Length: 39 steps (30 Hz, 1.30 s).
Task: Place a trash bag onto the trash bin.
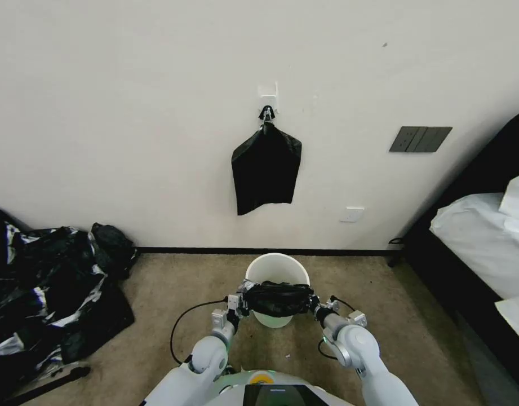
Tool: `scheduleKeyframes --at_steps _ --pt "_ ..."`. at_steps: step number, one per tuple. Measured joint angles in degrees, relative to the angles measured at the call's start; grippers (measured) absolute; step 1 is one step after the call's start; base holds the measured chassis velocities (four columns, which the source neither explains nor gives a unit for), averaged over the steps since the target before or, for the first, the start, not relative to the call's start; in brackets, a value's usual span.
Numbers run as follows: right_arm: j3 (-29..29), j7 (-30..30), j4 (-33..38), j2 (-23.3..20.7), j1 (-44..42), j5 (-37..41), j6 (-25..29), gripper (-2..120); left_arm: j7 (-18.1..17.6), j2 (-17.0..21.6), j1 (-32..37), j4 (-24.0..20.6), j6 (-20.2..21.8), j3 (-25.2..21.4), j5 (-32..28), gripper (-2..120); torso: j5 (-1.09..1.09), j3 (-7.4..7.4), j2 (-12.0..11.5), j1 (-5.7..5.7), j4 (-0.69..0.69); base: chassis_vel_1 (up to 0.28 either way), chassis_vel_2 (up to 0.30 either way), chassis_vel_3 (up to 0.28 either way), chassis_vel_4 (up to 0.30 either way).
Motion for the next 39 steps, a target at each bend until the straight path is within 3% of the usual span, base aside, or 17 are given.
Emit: scheduleKeyframes --at_steps 4,6,12,14,15,17,19,21,23,26,30,32,39 --pt "0.4 -0.3 1.9 -0.2 -1.4 -0.6 -0.8 17 0.6 0.7 1.5 -1.9 0.5 -0.5 1.0 0 0.0 0.0 0.0 0.0 0.0 0.0 0.0 0.0 0.0" --pt "0.2 -0.1 3.7 -0.3 -2.1 -1.0 -1.3 28 1.7 1.3 3.2 -4.1 0.7 -0.7 1.8 10 -0.01 0.0 0.0 0.0 0.0 0.0 0.0 0.0 0.0" --pt "0.0 0.3 5.6 -0.9 -3.2 -2.8 -2.3 45 2.5 2.5 5.8 -6.8 0.5 -1.6 4.0 27 -0.01 0.0 0.0 0.0 0.0 0.0 0.0 0.0 0.0" --pt "0.1 0.6 6.2 -1.6 -4.2 -4.1 -3.0 57 2.5 2.8 6.9 -8.1 0.4 -2.1 5.1 36 0.0 0.0 0.0 -0.01 -0.01 0.0 0.0 0.0 0.0" --pt "0.1 0.6 6.2 -1.6 -4.2 -4.1 -3.0 57 2.5 2.8 6.9 -8.1 0.4 -2.1 5.1 36 0.0 0.0 0.0 -0.01 -0.01 0.0 0.0 0.0 0.0" --pt "0.3 0.6 6.7 -2.1 -5.3 -5.2 -3.0 67 2.5 2.8 7.4 -8.2 0.1 -2.4 6.2 49 -0.01 0.0 0.0 0.0 0.0 0.0 0.0 0.0 0.0" --pt "0.4 0.6 6.7 -2.3 -5.6 -5.4 -3.0 70 2.5 2.7 7.5 -8.2 0.0 -2.5 6.3 50 0.0 0.0 0.0 0.0 0.0 0.0 0.0 0.0 0.0" --pt "0.9 0.2 6.9 -2.9 -6.9 -6.5 -3.0 82 2.4 2.7 7.5 -7.6 -0.5 -3.0 6.7 62 -0.01 0.0 0.0 0.0 -0.01 0.0 0.0 0.0 0.0" --pt "1.0 -0.1 6.8 -3.0 -7.2 -6.8 -3.0 85 2.3 2.7 7.5 -7.4 -0.6 -3.2 6.7 66 -0.01 0.0 0.0 0.0 -0.01 0.0 0.0 0.0 0.0" --pt "1.6 -0.8 6.5 -3.4 -8.0 -7.7 -2.7 97 2.2 2.6 7.0 -6.9 -1.2 -4.2 6.8 81 0.0 0.0 0.0 0.0 0.0 0.0 0.0 0.0 0.0" --pt "1.8 -0.9 6.8 -3.6 -8.5 -7.8 -2.3 99 2.3 2.8 7.0 -7.2 -1.3 -4.5 6.8 87 0.0 0.0 0.0 0.0 -0.01 0.0 0.0 0.0 0.0" --pt "2.1 -1.1 8.4 -4.1 -9.6 -8.1 -2.0 100 2.7 3.6 7.5 -8.7 -1.7 -4.9 6.8 99 -0.01 0.0 0.0 0.0 -0.01 0.0 0.0 0.0 0.0" --pt "2.1 -2.8 12.3 -4.9 -13.1 -11.5 -1.1 100 5.0 6.0 10.0 -12.0 -3.3 -6.2 6.7 100 -0.01 0.0 0.0 0.0 -0.01 0.0 0.0 0.0 0.0"
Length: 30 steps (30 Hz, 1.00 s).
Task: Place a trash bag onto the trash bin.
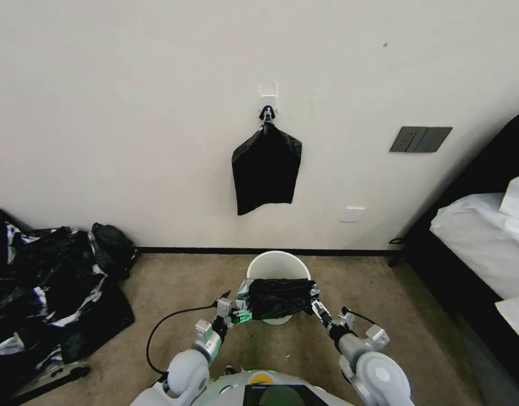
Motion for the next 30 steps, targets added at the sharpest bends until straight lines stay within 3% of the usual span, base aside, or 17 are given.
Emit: scheduleKeyframes --at_steps 17,21,23,24,30 --pt "0.8 -2.9 6.2 -0.6 -4.1 -9.9 2.4 100 0.3 2.2 1.3 -5.6 -1.1 -2.2 -2.4 100 0.0 0.0 0.0 0.0 0.0 0.0 0.0 0.0 0.0" --pt "1.1 -5.4 7.4 -1.1 -4.4 -15.8 3.5 100 0.1 2.7 1.9 -7.8 -0.9 -3.8 -2.5 100 0.0 0.0 0.0 0.0 0.0 0.0 0.0 0.0 0.0" --pt "1.9 -9.9 7.4 -2.1 -3.1 -22.4 4.3 100 -0.6 3.3 1.6 -10.0 -0.4 -5.2 -2.2 100 0.0 0.0 0.0 0.0 -0.01 0.0 0.0 0.0 0.0" --pt "1.9 -9.9 7.4 -2.1 -3.1 -22.4 4.3 100 -0.6 3.3 1.6 -10.0 -0.4 -5.2 -2.2 100 0.0 0.0 0.0 0.0 -0.01 0.0 0.0 0.0 0.0" --pt "4.4 -23.1 3.5 -8.0 4.6 -31.2 2.7 100 -1.9 3.9 1.7 -16.5 2.0 -9.7 1.4 100 0.01 0.0 0.0 0.0 0.0 0.0 0.0 0.0 0.0"
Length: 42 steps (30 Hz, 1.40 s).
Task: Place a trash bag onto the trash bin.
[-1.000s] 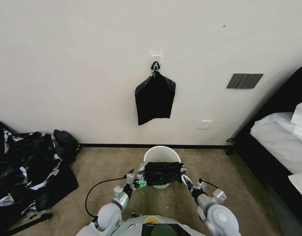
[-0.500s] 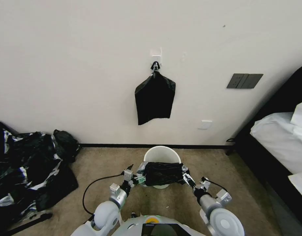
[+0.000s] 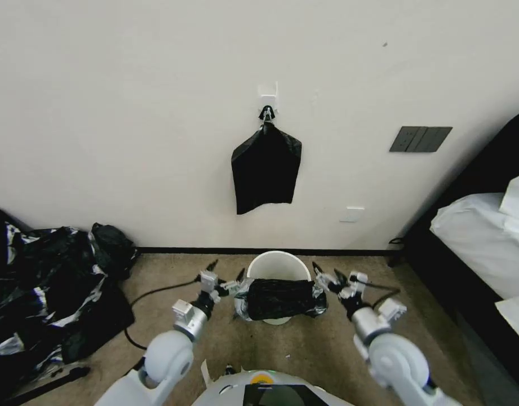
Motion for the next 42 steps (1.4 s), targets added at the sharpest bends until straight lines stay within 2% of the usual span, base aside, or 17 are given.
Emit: scheduleKeyframes --at_steps 1,4,5,8,12,14,15,17,18,20,21,24,26,27,32,36,42 --pt "0.0 0.0 0.0 0.0 0.0 0.0 0.0 100 0.0 0.0 0.0 0.0 0.0 0.0 0.0 100 0.0 0.0 0.0 0.0 0.0 0.0 0.0 0.0 0.0" --pt "1.9 -10.9 -2.4 -6.4 5.4 -6.0 -5.5 100 -0.7 -0.4 4.3 -6.5 1.5 -5.3 2.5 100 0.01 -0.01 0.0 0.0 0.0 0.0 0.0 0.0 0.0" --pt "1.9 -10.9 -2.4 -6.4 5.4 -6.0 -5.5 100 -0.7 -0.4 4.3 -6.5 1.5 -5.3 2.5 100 0.01 -0.01 0.0 0.0 0.0 0.0 0.0 0.0 0.0" --pt "-1.1 -17.2 -6.5 -10.6 16.0 -6.5 -15.0 100 -1.6 -0.2 4.6 -8.3 3.3 -7.1 2.4 100 0.01 0.01 0.0 0.0 0.01 0.0 0.0 0.0 0.0" --pt "-4.8 -22.4 -10.9 -12.6 24.8 -7.8 -20.6 100 -1.9 -0.7 5.6 -9.6 4.1 -8.1 2.5 100 0.0 0.0 0.0 0.0 0.02 0.0 0.0 0.0 0.0" --pt "-12.1 -28.3 -17.9 -14.2 36.7 -10.9 -24.1 100 -2.4 -1.0 5.5 -10.0 4.8 -8.3 2.8 100 -0.01 0.01 0.0 0.0 -0.02 0.0 0.0 0.0 0.0" --pt "-12.1 -28.3 -17.9 -14.2 36.7 -10.9 -24.1 100 -2.4 -1.0 5.5 -10.0 4.8 -8.3 2.8 100 -0.01 0.01 0.0 0.0 -0.02 0.0 0.0 0.0 0.0" --pt "-21.1 -31.3 -23.7 -14.6 47.2 -12.9 -24.8 100 -2.8 -1.2 5.3 -10.6 5.1 -8.3 2.8 100 0.0 0.01 0.0 0.0 0.02 0.0 0.0 0.0 0.0" --pt "-21.1 -31.3 -23.7 -14.6 47.2 -12.9 -24.8 100 -2.8 -1.2 5.3 -10.6 5.1 -8.3 2.8 100 0.0 0.01 0.0 0.0 0.02 0.0 0.0 0.0 0.0" --pt "-31.2 -35.0 -30.9 -13.4 57.6 -16.2 -25.5 100 -3.1 -1.6 5.3 -11.2 5.5 -8.3 2.9 100 -0.03 0.0 0.0 0.0 0.01 0.0 0.0 0.0 0.0" --pt "-31.2 -35.0 -30.9 -13.4 57.6 -16.2 -25.5 100 -3.1 -1.6 5.3 -11.2 5.5 -8.3 2.9 100 -0.03 0.0 0.0 0.0 0.01 0.0 0.0 0.0 0.0" --pt "-42.8 -42.4 -41.5 -10.5 69.1 -23.1 -25.7 100 -3.6 -2.0 5.2 -11.9 5.7 -8.5 3.0 100 -0.01 0.01 0.0 0.01 0.01 0.0 0.0 0.0 0.0" --pt "-44.9 -43.1 -43.0 -10.0 70.9 -23.6 -25.7 100 -3.6 -2.1 5.1 -12.0 5.7 -8.6 2.9 100 -0.03 0.01 0.0 0.01 0.02 0.0 0.0 0.0 0.0" --pt "-49.1 -43.9 -45.5 -9.2 73.9 -23.8 -25.8 100 -3.6 -2.4 5.0 -12.2 5.6 -8.9 2.9 100 -0.02 0.01 0.0 0.01 0.01 0.0 0.0 0.0 0.0" --pt "-60.0 -44.4 -48.1 -9.1 79.9 -21.7 -27.6 100 -3.7 -3.1 4.9 -13.0 5.4 -9.7 2.6 100 -0.01 0.0 0.0 0.0 -0.02 0.0 0.0 0.0 0.0" --pt "-64.6 -44.4 -48.8 -9.6 82.2 -20.9 -28.9 99 -3.7 -3.2 5.1 -13.8 5.4 -9.8 1.9 100 0.0 0.01 0.0 0.01 -0.01 0.0 0.0 0.0 0.0" --pt "-65.6 -43.1 -50.2 -9.1 82.4 -21.8 -29.8 97 -3.8 -3.4 5.4 -14.5 5.3 -9.7 1.7 100 0.0 0.0 0.0 0.0 -0.01 0.0 0.0 0.0 0.0"
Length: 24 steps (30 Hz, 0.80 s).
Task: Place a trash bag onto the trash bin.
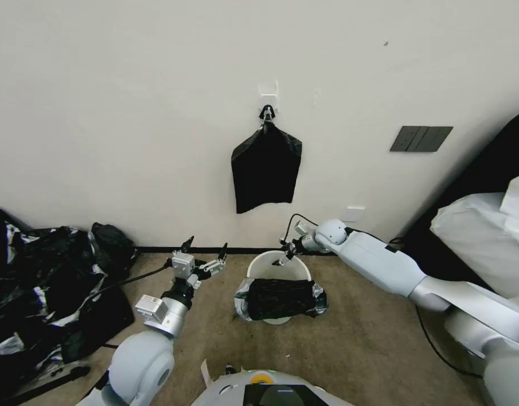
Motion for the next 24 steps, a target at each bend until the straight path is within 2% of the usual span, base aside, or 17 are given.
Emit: scheduleKeyframes --at_steps 1,4,7,9,10,12,14,15,17,19,21,24 --pt "0.3 0.6 -0.3 0.2 -0.5 -0.2 -0.8 88 0.0 -0.1 0.3 -0.2 -0.1 0.1 0.0 100 0.0 0.0 0.0 0.0 0.01 0.0 0.0 0.0 0.0" --pt "0.6 0.8 -0.4 0.4 -0.7 -0.2 -1.4 82 0.0 -0.3 0.4 -0.4 -0.2 0.2 0.0 100 0.0 0.0 0.0 0.0 0.01 0.0 0.0 0.0 0.0" --pt "1.0 1.0 -0.8 0.7 -0.9 -0.1 -2.0 67 -0.1 -0.3 0.4 -0.6 -0.3 0.6 0.0 100 0.0 0.0 0.0 0.0 0.01 0.0 0.0 0.0 0.0" --pt "1.0 1.1 -1.0 0.7 -0.9 -0.1 -2.0 65 -0.2 -0.3 0.3 -0.6 -0.4 0.7 0.0 100 0.0 0.0 0.0 0.0 0.01 0.0 0.0 0.0 0.0" --pt "1.0 1.1 -1.4 0.9 -1.1 -0.1 -2.1 56 -0.3 -0.4 0.3 -0.7 -0.4 1.0 0.1 100 -0.01 0.0 0.0 0.0 0.01 0.0 0.0 0.0 0.0" --pt "1.0 1.1 -1.5 0.9 -1.2 -0.1 -2.1 53 -0.3 -0.4 0.3 -0.7 -0.4 1.2 0.1 100 0.0 0.0 0.0 0.0 0.01 0.0 0.0 0.0 0.0" --pt "1.2 1.1 -1.6 0.9 -1.3 0.0 -2.1 42 -0.4 -0.5 0.4 -0.8 -0.5 1.5 0.3 100 -0.01 0.0 0.0 0.0 0.01 0.0 0.0 0.0 0.0" --pt "1.2 1.1 -1.6 0.9 -1.3 0.0 -2.1 42 -0.4 -0.5 0.4 -0.8 -0.5 1.5 0.3 100 -0.01 0.0 0.0 0.0 0.01 0.0 0.0 0.0 0.0" --pt "1.4 1.1 -1.9 1.0 -1.5 0.1 -2.0 31 -0.7 -0.5 0.4 -0.9 -0.5 1.8 0.4 100 -0.01 0.0 0.0 0.0 0.01 0.0 0.0 0.0 0.0" --pt "1.4 1.1 -2.0 1.1 -1.5 0.2 -1.9 29 -0.8 -0.6 0.3 -0.9 -0.5 1.9 0.5 100 0.0 0.0 0.0 0.0 0.01 0.0 0.0 0.0 0.0" --pt "1.5 1.1 -2.2 1.2 -1.7 0.4 -1.7 16 -0.9 -0.7 0.3 -0.9 -0.5 2.1 0.7 100 -0.01 -0.01 0.0 0.0 0.01 0.0 0.0 0.0 0.0" --pt "1.6 1.9 -2.2 1.2 -2.1 1.1 -1.5 8 -1.0 -0.8 0.3 -0.9 -0.5 2.3 0.9 100 0.0 -0.01 0.0 0.0 0.01 0.0 0.0 0.0 0.0"
